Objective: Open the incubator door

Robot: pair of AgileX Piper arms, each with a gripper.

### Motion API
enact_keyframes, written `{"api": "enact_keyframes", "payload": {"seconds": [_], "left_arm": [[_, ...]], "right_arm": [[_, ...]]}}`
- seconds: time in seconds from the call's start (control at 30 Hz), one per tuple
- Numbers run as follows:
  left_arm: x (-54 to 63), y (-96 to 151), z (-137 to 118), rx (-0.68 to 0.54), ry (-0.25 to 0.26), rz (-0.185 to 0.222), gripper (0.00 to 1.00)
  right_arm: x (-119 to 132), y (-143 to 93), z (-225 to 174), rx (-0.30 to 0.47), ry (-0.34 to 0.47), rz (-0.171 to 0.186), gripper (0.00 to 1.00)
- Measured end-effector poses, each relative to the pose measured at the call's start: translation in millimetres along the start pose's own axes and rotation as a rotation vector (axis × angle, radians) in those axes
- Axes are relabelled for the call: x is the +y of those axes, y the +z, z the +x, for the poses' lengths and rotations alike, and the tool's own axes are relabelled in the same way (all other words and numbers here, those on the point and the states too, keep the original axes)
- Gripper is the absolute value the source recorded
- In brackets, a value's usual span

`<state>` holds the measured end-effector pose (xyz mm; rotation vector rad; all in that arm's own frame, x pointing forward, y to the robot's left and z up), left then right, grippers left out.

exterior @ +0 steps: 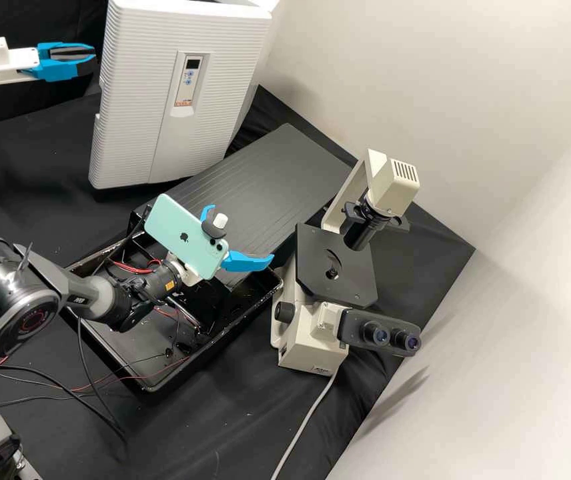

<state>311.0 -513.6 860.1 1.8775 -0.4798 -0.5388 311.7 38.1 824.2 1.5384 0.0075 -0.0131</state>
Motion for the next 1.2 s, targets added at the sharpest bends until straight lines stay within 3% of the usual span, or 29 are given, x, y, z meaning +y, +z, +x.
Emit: {"api": "enact_keyframes", "payload": {"seconds": [0.17,0.2,0.4,0.67,0.73,0.8,0.97,1.2], "left_arm": [[0.9,0.7,-1.8,0.010,0.010,0.021,0.00],[1.1,0.3,-2.0,0.014,0.014,0.026,1.00],[-0.6,-0.1,-0.3,0.043,0.009,0.083,1.00],[-6.6,-0.1,9.4,0.196,0.042,0.284,1.00],[-9.6,-1.5,11.2,0.243,0.041,0.305,1.00],[-14.4,-4.8,12.4,0.324,0.048,0.351,1.00],[-27.7,-12.3,12.2,0.391,0.043,0.376,1.00],[-35.7,-20.3,11.3,0.433,0.034,0.348,1.00]], "right_arm": [[0.0,0.0,0.0,0.000,0.000,0.000,1.00],[0.0,0.0,0.0,0.000,0.000,0.000,1.00],[0.0,0.0,0.0,0.000,0.000,0.000,1.00],[0.0,0.0,0.0,0.000,0.000,0.000,1.00],[0.0,0.0,0.0,0.000,0.000,0.000,1.00],[0.0,0.0,0.0,0.000,0.000,0.000,1.00],[0.0,0.0,0.0,0.000,0.000,0.000,1.00],[0.0,0.0,0.0,0.000,0.000,0.000,1.00]]}}
